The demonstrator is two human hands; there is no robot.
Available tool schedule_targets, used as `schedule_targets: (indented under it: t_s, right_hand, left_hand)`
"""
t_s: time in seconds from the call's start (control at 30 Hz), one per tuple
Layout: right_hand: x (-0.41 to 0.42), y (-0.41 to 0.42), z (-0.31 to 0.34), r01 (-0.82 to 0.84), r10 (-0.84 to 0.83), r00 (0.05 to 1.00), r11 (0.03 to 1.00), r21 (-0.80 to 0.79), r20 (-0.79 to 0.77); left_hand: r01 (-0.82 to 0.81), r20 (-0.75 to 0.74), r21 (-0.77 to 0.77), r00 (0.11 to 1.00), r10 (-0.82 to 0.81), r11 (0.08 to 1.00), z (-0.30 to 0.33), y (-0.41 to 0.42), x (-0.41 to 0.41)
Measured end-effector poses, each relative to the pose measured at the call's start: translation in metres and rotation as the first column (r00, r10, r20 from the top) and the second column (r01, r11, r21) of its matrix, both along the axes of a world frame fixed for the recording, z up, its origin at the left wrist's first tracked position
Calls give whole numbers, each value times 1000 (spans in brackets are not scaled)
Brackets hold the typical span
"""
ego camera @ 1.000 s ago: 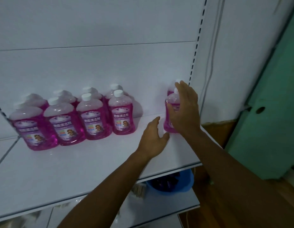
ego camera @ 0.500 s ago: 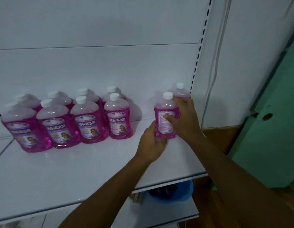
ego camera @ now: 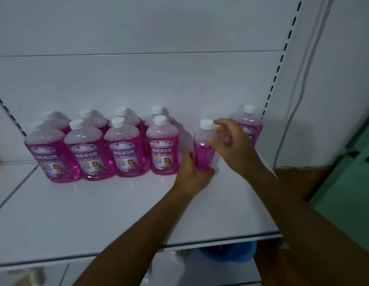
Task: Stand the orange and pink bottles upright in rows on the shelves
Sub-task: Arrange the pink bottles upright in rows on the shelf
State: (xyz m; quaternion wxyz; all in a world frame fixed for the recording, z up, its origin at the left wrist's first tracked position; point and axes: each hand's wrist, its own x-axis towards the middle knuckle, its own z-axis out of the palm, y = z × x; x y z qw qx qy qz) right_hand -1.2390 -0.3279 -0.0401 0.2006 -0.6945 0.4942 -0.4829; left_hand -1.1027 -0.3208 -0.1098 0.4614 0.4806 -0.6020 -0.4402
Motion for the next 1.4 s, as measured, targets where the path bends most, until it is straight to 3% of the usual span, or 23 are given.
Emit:
schedule_targets:
  t_s: [0.1, 0.17, 0.27, 0.37, 0.5, 0.7, 1.1, 1.2, 1.3, 1.4]
  right_hand:
    - [-13, -2, 0, -299, 278, 953, 930, 211, 123]
    - [-18, -3, 2, -403, 358, 910, 884, 237, 211]
    - [-19, -8, 7, -258, 238, 963, 948, 187, 125]
    - [-10, -22, 4, -42, 46, 998, 994, 102, -40]
    - [9, -43, -1, 101, -101, 995, 994, 28, -16]
    - [31, -64, -13, 42, -43, 998, 998, -37, -39]
    - [50, -76, -25, 82, -86, 996, 992, -97, -33]
    - [48, -72, -28, 94, -105, 989, 990, -105, -105]
    - [40, -63, -26, 104, -153, 951, 976, -189, -269]
    - [14, -50, -14, 205, -352, 893, 873, -443, -281]
  left_hand:
    - [129, -132, 70, 984, -119, 989, 0, -5, 11]
    - [186, -162, 82, 972, -171, 979, 4, -8, 14]
    - [157, -123, 45, 981, -150, 987, 7, -3, 10]
    - [27, 57, -109, 998, -21, 994, 9, 7, 2]
    - [22, 200, -250, 979, 29, 968, 11, 11, -3]
    - [-77, 202, -180, 973, 114, 981, 19, -8, 10]
    - [-50, 193, 16, 980, 46, 999, 22, -13, 13]
    - [-31, 190, 48, 982, 21, 998, 21, -7, 10]
    - [22, 206, 57, 978, -33, 998, 19, 1, 1]
    - [75, 204, 92, 975, -92, 993, 21, 2, -9]
